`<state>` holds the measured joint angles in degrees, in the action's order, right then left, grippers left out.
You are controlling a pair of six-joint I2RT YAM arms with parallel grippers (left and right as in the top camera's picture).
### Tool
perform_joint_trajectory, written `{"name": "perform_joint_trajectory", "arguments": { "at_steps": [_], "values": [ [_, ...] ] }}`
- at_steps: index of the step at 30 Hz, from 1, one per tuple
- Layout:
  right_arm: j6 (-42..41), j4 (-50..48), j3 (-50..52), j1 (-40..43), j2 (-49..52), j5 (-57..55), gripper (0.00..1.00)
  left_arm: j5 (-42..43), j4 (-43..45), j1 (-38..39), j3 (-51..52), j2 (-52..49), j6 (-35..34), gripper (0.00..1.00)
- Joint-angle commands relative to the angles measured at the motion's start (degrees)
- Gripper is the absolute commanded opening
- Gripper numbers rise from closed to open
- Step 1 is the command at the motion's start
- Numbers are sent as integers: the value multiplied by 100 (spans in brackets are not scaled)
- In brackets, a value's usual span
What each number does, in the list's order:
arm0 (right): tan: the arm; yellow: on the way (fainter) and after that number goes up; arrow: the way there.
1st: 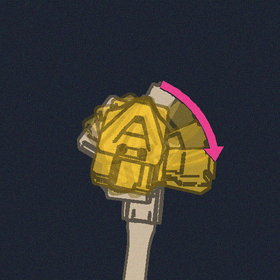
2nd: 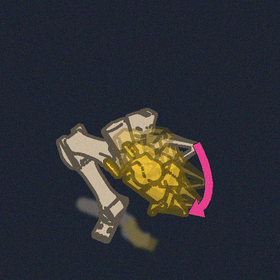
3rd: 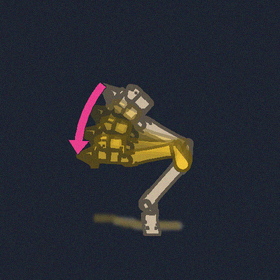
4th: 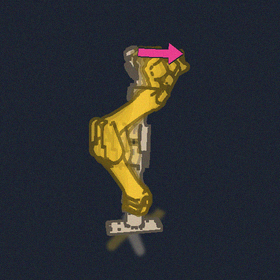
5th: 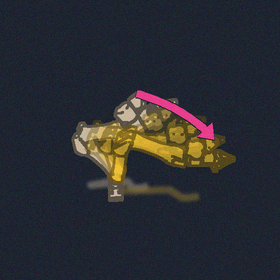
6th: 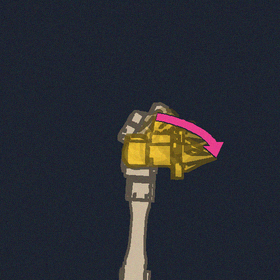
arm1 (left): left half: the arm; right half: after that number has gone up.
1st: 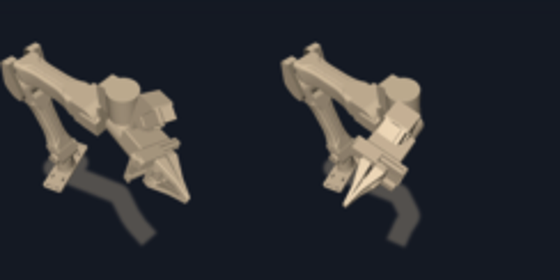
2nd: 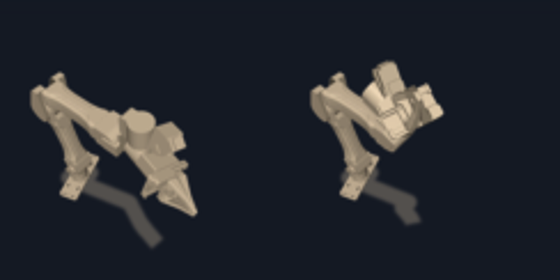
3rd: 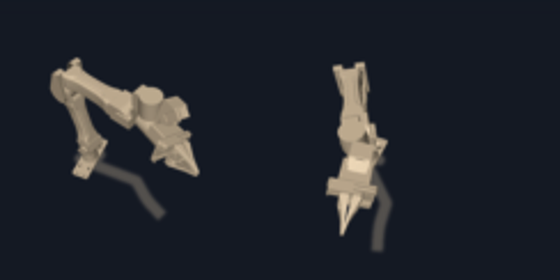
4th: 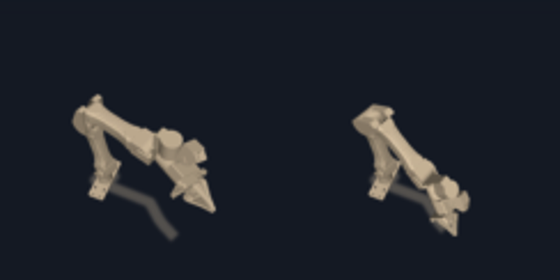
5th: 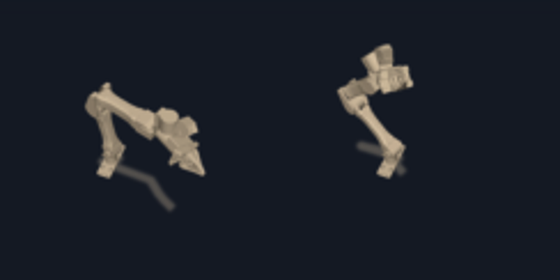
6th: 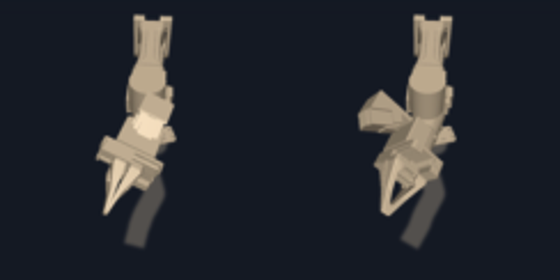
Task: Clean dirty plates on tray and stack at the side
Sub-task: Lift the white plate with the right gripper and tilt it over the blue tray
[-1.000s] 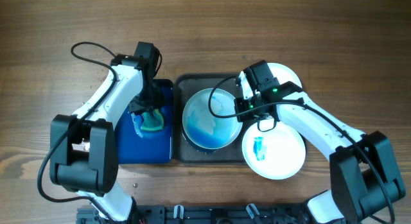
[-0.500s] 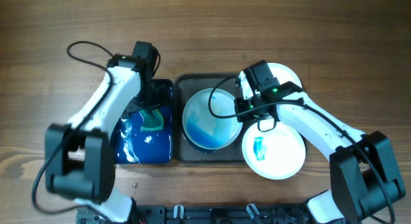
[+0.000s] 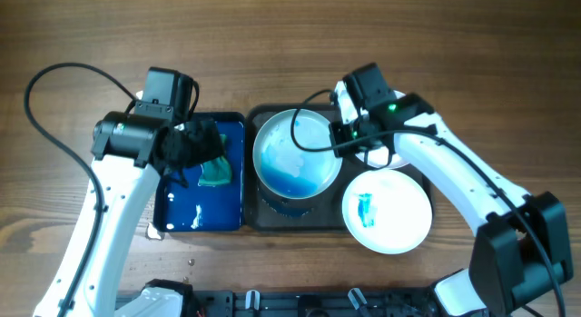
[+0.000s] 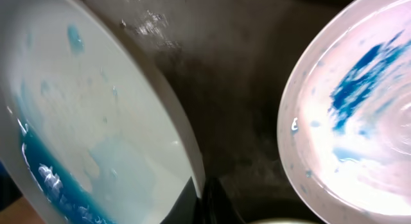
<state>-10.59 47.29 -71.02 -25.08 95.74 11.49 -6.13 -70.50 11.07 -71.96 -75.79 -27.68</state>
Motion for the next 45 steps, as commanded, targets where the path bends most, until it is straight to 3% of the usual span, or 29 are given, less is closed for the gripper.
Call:
{"name": "perform_joint_trajectory", "arguments": {
  "at_steps": [1, 9, 13, 19, 26, 34, 45],
  "values": [
    [57, 409, -785, -48, -162, -15, 5, -81, -24, -35, -52, 258, 46, 100],
    [162, 605, -1305, -363, -144, -289, 5, -223, 59, -332, -647, 820, 24, 100],
    [133, 404, -1314, -844, -92, -511, 4, -1016, -13, -857, -833, 1226, -496, 100],
    [-81, 184, -1445, -1222, 446, -553, 5, -1014, -313, -2074, -833, 1482, -492, 100],
    [-103, 599, -2739, -1510, 1519, -551, 5, -369, -435, -3018, -831, 1377, -492, 100],
    [2, 1456, -4948, -1930, 2750, -1137, 5, -310, -461, -3108, -831, 1185, -492, 100],
    [166, 1569, -5257, -2516, 2758, -3174, 5, -310, -461, -3112, -831, 909, -492, 100]
  ]
}}
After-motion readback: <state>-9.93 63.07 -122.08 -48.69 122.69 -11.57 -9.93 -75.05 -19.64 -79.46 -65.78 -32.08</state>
